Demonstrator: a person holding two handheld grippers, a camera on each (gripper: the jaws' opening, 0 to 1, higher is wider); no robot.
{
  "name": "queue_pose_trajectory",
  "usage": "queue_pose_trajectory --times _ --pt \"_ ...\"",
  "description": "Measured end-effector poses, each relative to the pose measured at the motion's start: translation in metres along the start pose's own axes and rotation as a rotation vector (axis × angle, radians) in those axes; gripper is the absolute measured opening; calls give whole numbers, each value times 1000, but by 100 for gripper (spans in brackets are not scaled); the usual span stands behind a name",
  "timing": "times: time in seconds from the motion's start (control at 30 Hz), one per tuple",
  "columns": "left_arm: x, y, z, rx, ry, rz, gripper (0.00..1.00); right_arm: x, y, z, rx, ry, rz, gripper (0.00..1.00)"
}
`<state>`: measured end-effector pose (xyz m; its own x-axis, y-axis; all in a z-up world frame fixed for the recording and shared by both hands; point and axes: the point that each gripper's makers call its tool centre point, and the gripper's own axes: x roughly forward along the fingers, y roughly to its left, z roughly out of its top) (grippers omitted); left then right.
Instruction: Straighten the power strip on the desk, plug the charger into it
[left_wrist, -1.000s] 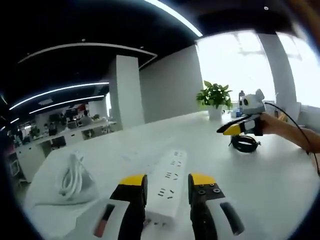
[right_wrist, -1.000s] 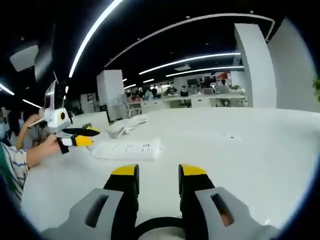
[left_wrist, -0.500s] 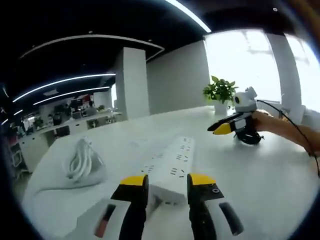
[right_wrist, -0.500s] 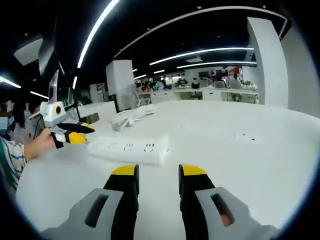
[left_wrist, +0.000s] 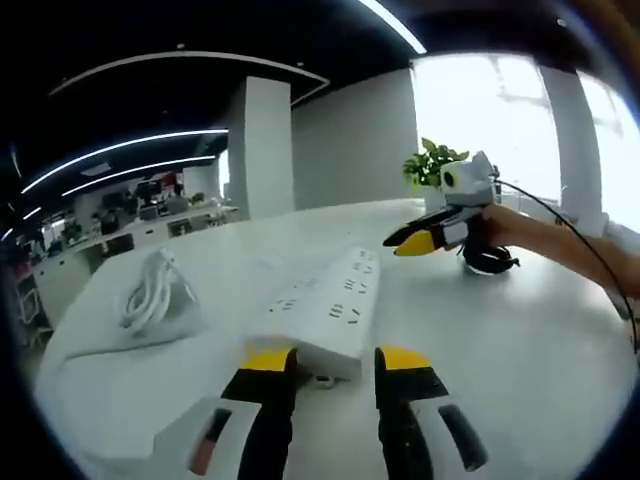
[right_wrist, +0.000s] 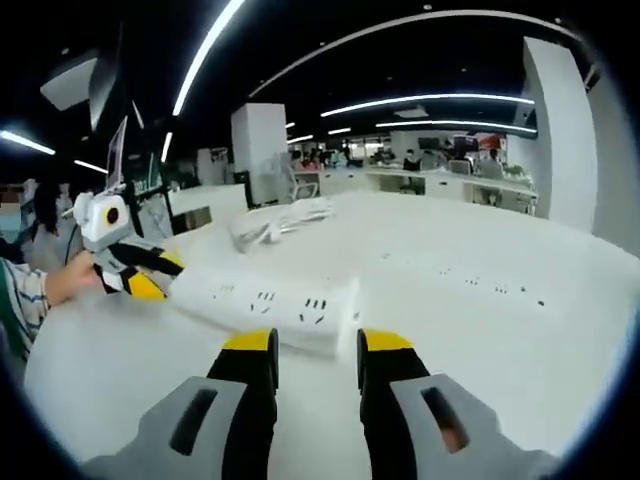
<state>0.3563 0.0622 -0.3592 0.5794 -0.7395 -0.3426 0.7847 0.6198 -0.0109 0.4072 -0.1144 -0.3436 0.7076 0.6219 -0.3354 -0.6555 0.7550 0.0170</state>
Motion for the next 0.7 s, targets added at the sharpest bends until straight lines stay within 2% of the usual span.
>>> queue_pose_trajectory --times 0.2,0.7 --pt "0 1 1 -10 -8 -1 30 8 -2 -9 -26 57 6 31" --pt "1 -2 -4 16 13 4 31 14 1 -5 -52 71 30 30"
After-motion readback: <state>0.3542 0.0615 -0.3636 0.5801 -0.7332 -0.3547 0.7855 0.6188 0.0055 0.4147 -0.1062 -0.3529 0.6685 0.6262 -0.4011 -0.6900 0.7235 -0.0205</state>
